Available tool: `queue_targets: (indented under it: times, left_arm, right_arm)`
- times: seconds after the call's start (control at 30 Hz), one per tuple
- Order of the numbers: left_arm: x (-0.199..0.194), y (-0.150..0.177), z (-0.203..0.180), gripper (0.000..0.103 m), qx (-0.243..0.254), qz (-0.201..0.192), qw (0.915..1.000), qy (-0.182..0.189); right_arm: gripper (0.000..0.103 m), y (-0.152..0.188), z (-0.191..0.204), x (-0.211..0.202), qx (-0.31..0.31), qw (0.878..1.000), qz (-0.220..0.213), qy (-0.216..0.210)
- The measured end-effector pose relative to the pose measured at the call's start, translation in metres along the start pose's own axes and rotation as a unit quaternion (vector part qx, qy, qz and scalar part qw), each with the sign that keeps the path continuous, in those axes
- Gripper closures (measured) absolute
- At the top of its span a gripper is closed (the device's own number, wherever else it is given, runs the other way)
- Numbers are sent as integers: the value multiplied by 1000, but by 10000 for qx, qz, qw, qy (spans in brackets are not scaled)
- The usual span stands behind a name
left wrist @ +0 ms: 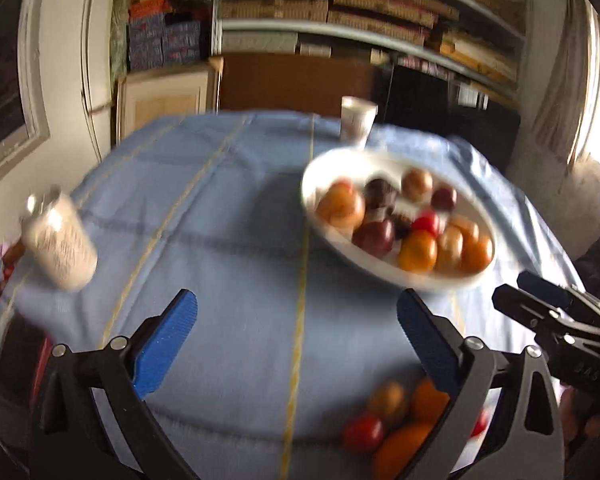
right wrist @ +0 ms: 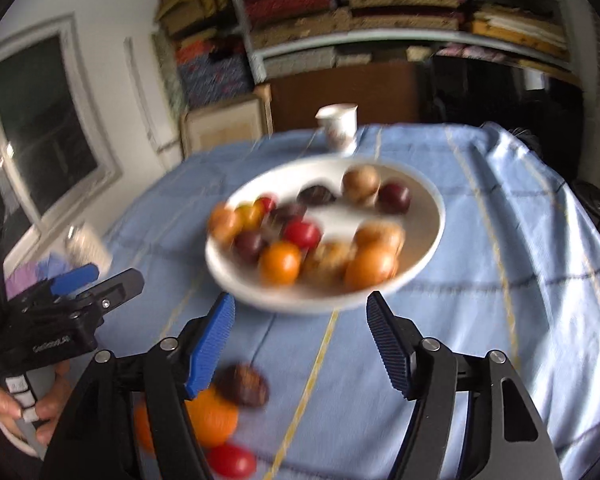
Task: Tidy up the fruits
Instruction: 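Close the right tool around a red tomato on the cloth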
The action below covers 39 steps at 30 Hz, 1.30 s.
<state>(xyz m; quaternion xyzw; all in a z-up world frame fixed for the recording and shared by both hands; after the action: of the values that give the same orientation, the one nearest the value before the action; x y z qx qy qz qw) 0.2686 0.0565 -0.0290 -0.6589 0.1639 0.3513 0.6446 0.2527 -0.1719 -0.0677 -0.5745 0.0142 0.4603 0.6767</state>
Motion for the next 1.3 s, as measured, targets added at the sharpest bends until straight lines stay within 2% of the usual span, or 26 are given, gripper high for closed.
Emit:
queue_targets:
  times: [0.13,0.27,0.5,0.7,0.97,1.3]
  left_arm:
    - [-12,21,15,5,-63,39,10000,-57]
    - [-10,32,28,5,-230,201,9995,-63]
    - [-13,34,33,5,-322,242,9992,-17]
    - [-15,34,33,5,-313,218,9993,-50]
    - [-12,34,36,5,-393,337,9986,-47]
    - [-12,35,35,5,-378,385,9985,-36]
  right_arm:
    - [34,21,14,0,-232,9992,306,-134]
    - [34,28,23,-7,-382,9985,331,-208]
    - [34,42,31,-19,-529,9967,484,-370]
    - [35,60,41,-17,-792,9923,843,-451]
    - [41,73,56,-10,-1112,9861,1139,-481]
    - [53,75,51,0,-977,9850,1337,-480]
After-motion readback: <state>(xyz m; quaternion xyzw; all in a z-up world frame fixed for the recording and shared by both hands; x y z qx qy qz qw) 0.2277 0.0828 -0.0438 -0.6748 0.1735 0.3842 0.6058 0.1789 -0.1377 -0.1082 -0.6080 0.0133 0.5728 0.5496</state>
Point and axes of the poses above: each gripper's, at about its wrist camera, not at the fingertips, and x roughly the way its jaws point, z to its left, y to its underside, the point moved 2 cm from there along x, roughly the way its jaws point, and after that the axes turned 13 degrees about -y, right-handed, at the moved point
